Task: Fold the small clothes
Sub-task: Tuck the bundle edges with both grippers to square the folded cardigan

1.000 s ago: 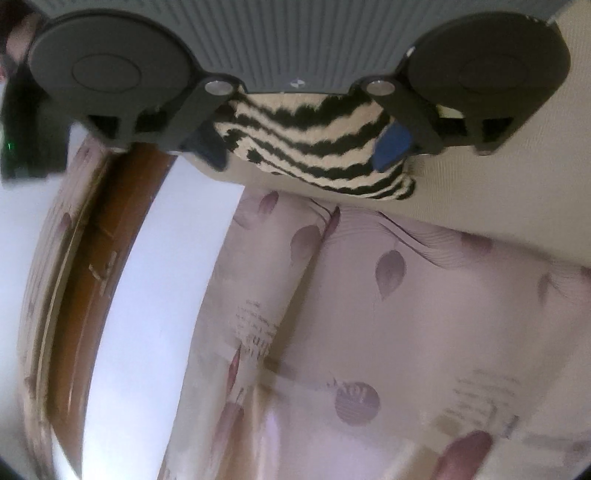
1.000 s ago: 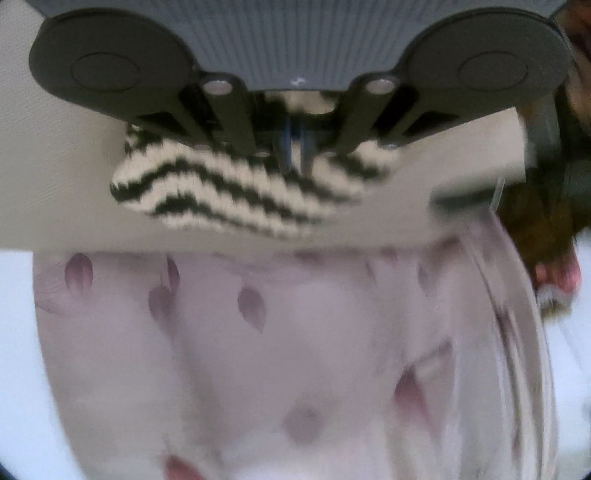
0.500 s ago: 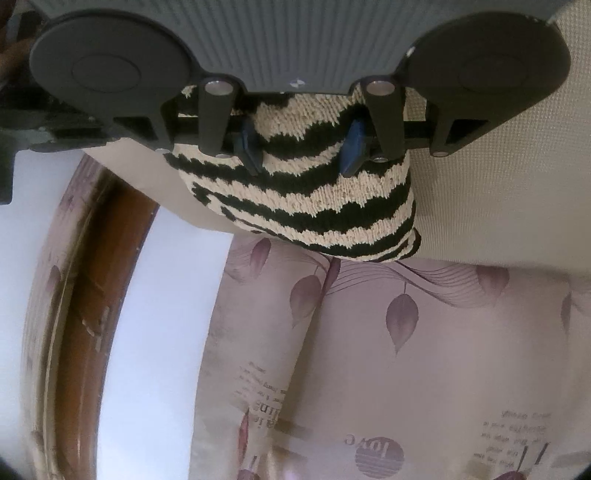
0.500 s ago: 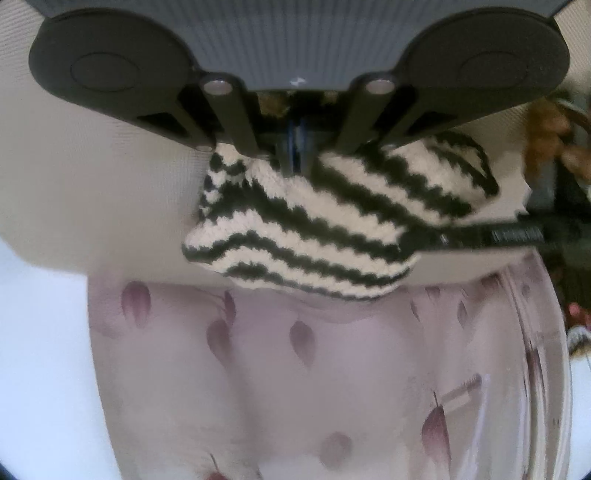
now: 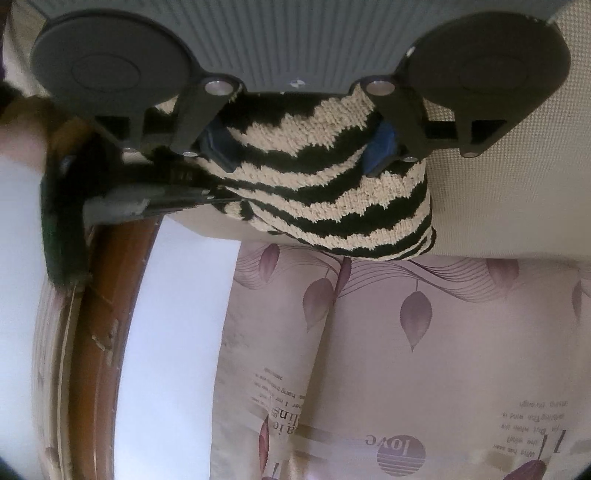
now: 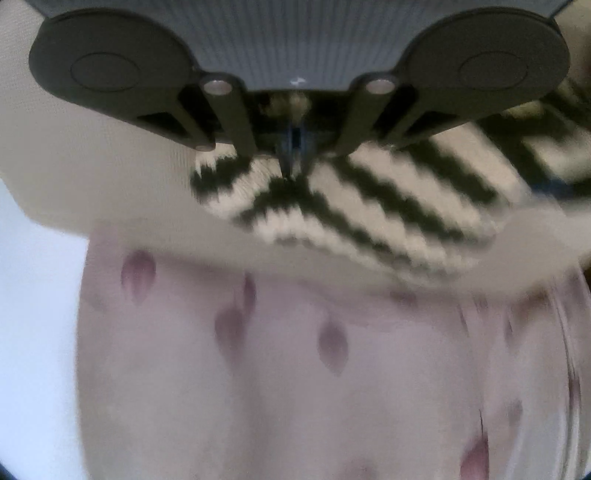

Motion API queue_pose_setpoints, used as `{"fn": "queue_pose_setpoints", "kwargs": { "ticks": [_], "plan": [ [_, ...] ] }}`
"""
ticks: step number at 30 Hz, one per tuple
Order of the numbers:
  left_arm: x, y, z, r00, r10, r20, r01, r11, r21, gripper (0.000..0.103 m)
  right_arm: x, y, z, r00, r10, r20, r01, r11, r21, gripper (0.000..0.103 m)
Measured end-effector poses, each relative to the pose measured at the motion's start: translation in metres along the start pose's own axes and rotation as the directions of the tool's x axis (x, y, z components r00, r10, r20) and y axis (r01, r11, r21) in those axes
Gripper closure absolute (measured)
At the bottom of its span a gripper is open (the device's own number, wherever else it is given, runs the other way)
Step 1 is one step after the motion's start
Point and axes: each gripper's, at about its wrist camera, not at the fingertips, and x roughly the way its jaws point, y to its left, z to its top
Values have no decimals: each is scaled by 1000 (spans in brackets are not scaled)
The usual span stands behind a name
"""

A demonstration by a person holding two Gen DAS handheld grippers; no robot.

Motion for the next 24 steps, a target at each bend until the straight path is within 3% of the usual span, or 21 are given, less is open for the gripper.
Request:
{"fn": "queue_pose_setpoints", "kwargs": {
  "ticks": [1,5,12,14,17,24],
  "plan": [
    [0,0,0,1000,1,0,-1,1000,2,30,0,-1,-6,1000,4,22,-4,1000,-13,99],
    [1,-2,0,1000,12,-2,-12,1000,15,28,-10,-21,-10,998,50,42,-56,986,156,99],
    [0,-3,1,1000,23,-2,-23,1000,19,25,-72,12,-21,987,7,160,-31,988,151,96],
    [0,-4,1,1000,27,-3,-27,999,24,25,-77,19,-27,988,-20,150,1,992,129,96],
    [0,-6,1,1000,28,-5,-28,999,38,24,-67,27,-44,996,-73,48,70,996,63,97],
    [0,-10,0,999,53,-6,-52,997,61,22,-66,20,-49,996,-61,64,54,992,112,97]
  ]
}}
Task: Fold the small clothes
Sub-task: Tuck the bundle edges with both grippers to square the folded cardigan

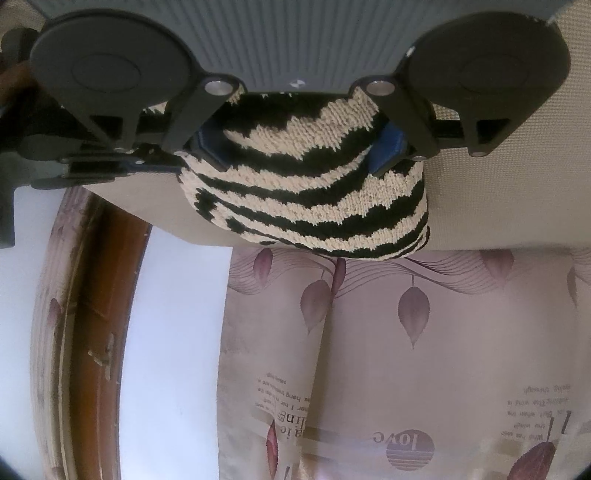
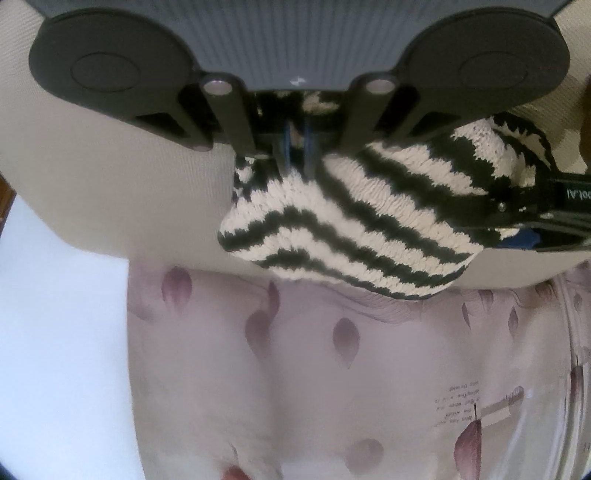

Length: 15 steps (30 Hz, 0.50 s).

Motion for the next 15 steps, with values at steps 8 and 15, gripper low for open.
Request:
{"fn": "queue_pose_setpoints", "kwargs": {
  "ticks": [8,15],
  "plan": [
    [1,-4,0,1000,21,-7,-20,1000,21,18,1,-10,-2,999,54,7,-55,996,75,96],
    [2,-9,-1,999,41,-15,-40,998,45,5,1,-13,-4,1000,2,11,-3,995,100,48]
  ]
}}
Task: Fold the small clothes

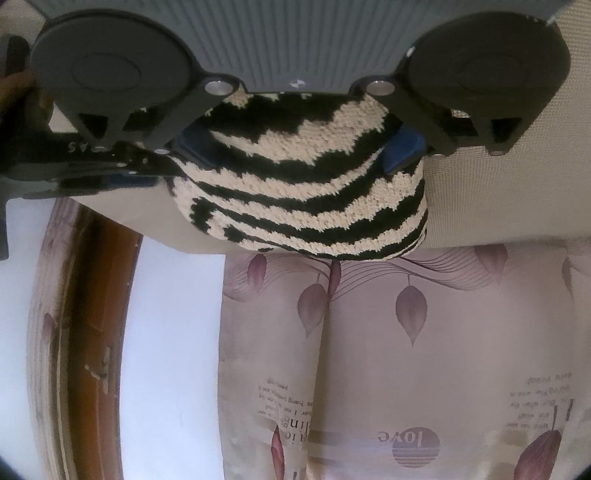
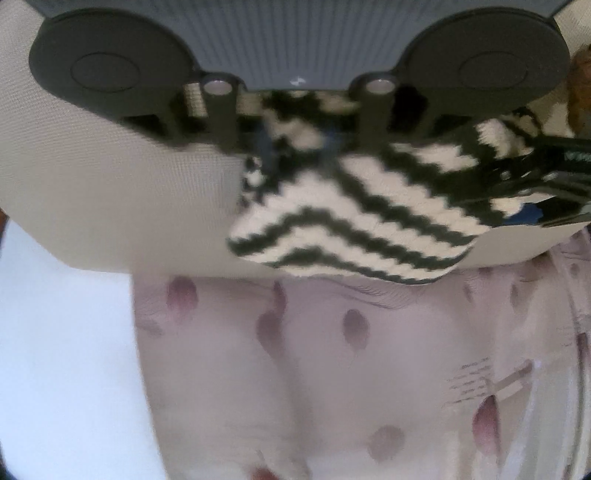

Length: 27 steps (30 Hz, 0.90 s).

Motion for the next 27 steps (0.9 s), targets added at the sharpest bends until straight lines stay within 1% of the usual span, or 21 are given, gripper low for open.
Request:
{"fn": "queue_pose_setpoints", "kwargs": {
  "ticks": [1,4,9,13,21,26,27],
  "plan": [
    [0,-1,0,1000,2,-1,-2,1000,3,5,1,-4,0,1000,-15,-6,15,999,32,31],
    [0,-3,0,1000,8,-3,-8,1000,17,3,4,-15,0,1000,20,-22,-18,995,100,31],
    [-1,-6,1,1000,9,1,-9,999,44,0,7,-20,-1,999,33,-26,-29,992,121,30],
    [-3,-7,3,1000,6,1,-6,998,61,0,7,-23,-1,998,44,-33,-39,988,147,28],
    [-9,3,14,1000,15,-1,-14,998,56,0,7,-24,-1,997,56,-44,-49,986,157,26],
    [-6,16,23,999,29,-23,-28,999,46,0,8,-25,-1,997,65,-49,-56,984,167,26],
    [-4,21,25,999,21,-36,-20,999,33,0,8,-26,-1,997,66,-49,-57,984,169,26]
  ]
}}
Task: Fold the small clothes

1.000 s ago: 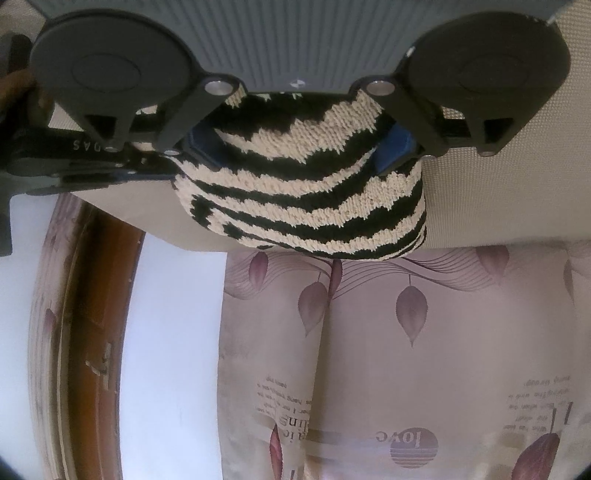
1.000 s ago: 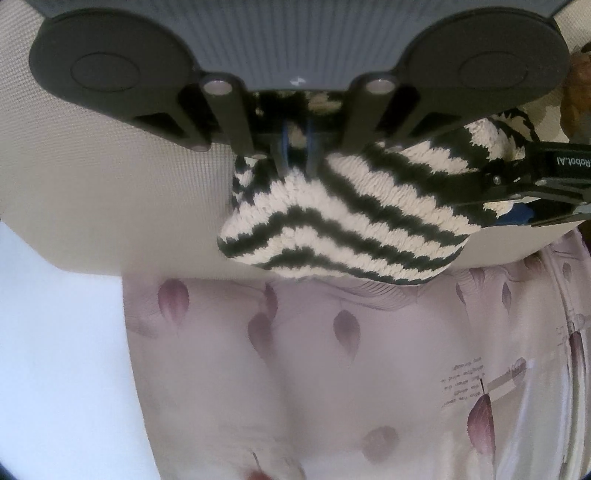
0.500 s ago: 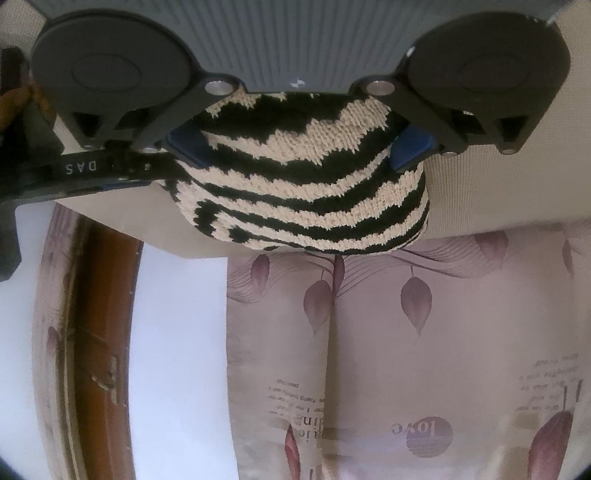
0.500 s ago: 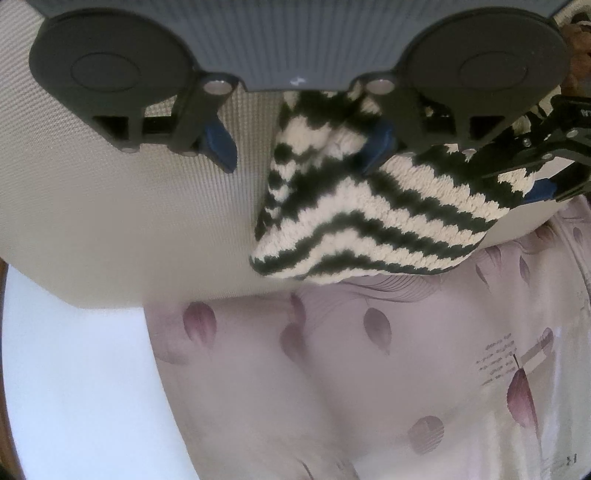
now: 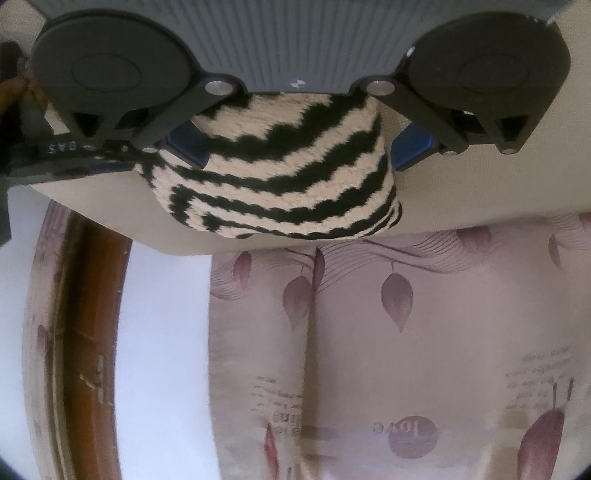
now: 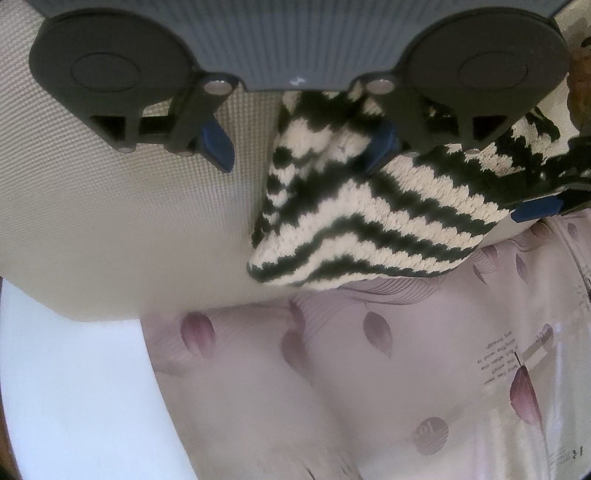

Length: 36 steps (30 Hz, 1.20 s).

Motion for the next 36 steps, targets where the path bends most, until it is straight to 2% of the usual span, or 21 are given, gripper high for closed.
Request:
{"fn": "queue_pose_setpoints", "kwargs": {
  "ticks": [3,5,9,10,12,13,16,18,19,20,21,22,23,24,25,26,27,29,31,33,36],
  "plan": [
    [7,20,6,996,-77,-48,73,994,-79,0,1,-1,0,1000,-5,-4,5,1000,11,22],
    [12,40,9,990,-126,-64,113,979,-172,0,1,-2,0,1000,-6,-7,6,1000,17,21],
    [25,85,8,972,-223,-72,177,900,-397,0,2,-3,0,1000,0,-13,0,1000,25,20],
    [31,94,7,967,-243,-79,187,884,-428,1,2,-3,0,1000,0,-13,0,1000,26,20],
    [41,105,6,958,-270,-98,201,874,-443,1,2,-3,0,1000,-2,-13,2,1000,26,20],
    [47,110,4,945,-307,-108,226,858,-462,1,2,-2,0,1000,-3,-12,3,1000,25,20],
    [69,122,-1,896,-428,-117,301,780,-549,1,2,-2,0,1000,-3,-12,3,1000,25,19],
    [82,124,-4,871,-476,-120,329,748,-577,1,2,-2,0,1000,-3,-12,3,1000,25,19],
    [91,125,-6,847,-518,-116,355,716,-601,1,2,-2,0,1000,-2,-12,2,1000,25,19],
    [97,126,-6,833,-544,-103,378,695,-611,1,2,-3,0,1000,0,-12,0,1000,26,19],
    [101,124,-5,822,-562,-89,402,684,-609,1,2,-3,0,1000,3,-13,-3,1000,29,19],
    [106,121,-3,815,-572,-92,409,680,-608,1,3,-4,0,1000,8,-15,-8,999,32,19],
    [110,116,-1,819,-564,-101,408,698,-589,2,3,-5,1,1000,15,-19,-14,999,39,19],
    [111,110,0,826,-553,-111,406,720,-564,2,4,-7,1,999,25,-26,-24,999,48,19],
    [111,103,0,840,-530,-116,402,752,-523,3,6,-9,2,998,44,-41,-42,997,66,19],
    [113,99,-2,850,-513,-117,396,770,-501,7,8,-14,4,995,74,-61,-68,993,94,19],
    [111,97,-2,857,-503,-114,389,776,-497,12,11,-21,7,990,116,-79,-105,986,131,18],
    [111,102,-5,859,-502,-102,383,761,-523,19,15,-35,14,977,191,-98,-169,965,198,17],
    [111,104,-7,860,-501,-95,381,755,-534,20,23,-46,21,960,256,-113,-222,942,252,17],
    [110,101,-7,866,-491,-98,375,766,-522,19,32,-49,27,951,282,-124,-244,935,256,17],
    [110,101,-8,866,-491,-93,376,763,-525,19,50,-44,37,943,299,-144,-262,937,230,17]
  ]
}}
